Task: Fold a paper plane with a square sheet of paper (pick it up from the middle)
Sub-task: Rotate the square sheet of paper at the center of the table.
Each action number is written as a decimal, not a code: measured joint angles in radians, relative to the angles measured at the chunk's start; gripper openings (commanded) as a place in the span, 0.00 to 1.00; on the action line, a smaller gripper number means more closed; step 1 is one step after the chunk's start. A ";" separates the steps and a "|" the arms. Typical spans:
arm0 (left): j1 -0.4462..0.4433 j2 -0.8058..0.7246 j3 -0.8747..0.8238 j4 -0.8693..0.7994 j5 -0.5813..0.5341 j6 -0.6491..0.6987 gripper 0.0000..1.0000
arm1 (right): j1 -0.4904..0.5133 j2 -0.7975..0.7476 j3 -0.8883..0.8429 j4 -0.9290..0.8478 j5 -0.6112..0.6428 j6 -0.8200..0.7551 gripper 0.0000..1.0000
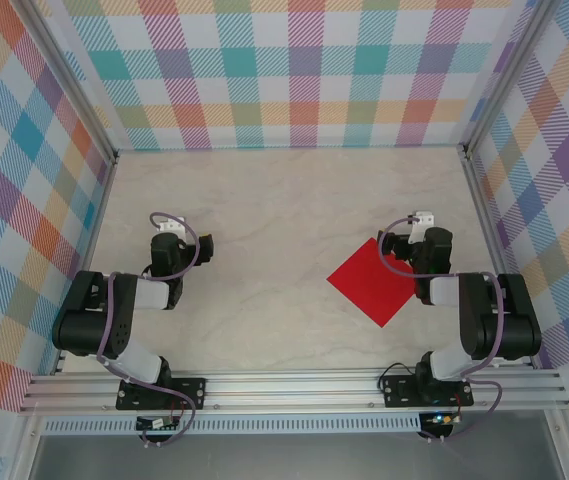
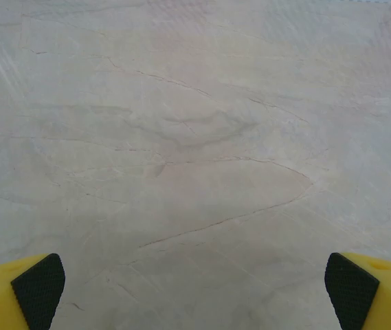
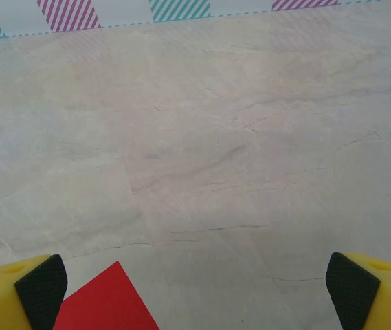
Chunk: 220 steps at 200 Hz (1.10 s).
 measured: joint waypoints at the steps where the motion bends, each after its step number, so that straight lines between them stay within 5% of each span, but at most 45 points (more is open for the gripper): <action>1: 0.000 0.000 0.000 0.000 0.000 0.000 1.00 | 0.000 0.000 0.000 0.000 0.000 0.000 1.00; 178: 0.000 -0.002 -0.004 0.010 0.028 0.008 1.00 | 0.000 0.000 0.000 0.000 -0.022 -0.005 1.00; 220: 0.000 -0.116 -0.042 -0.028 0.058 0.015 1.00 | 0.000 -0.047 -0.004 -0.029 -0.041 -0.008 1.00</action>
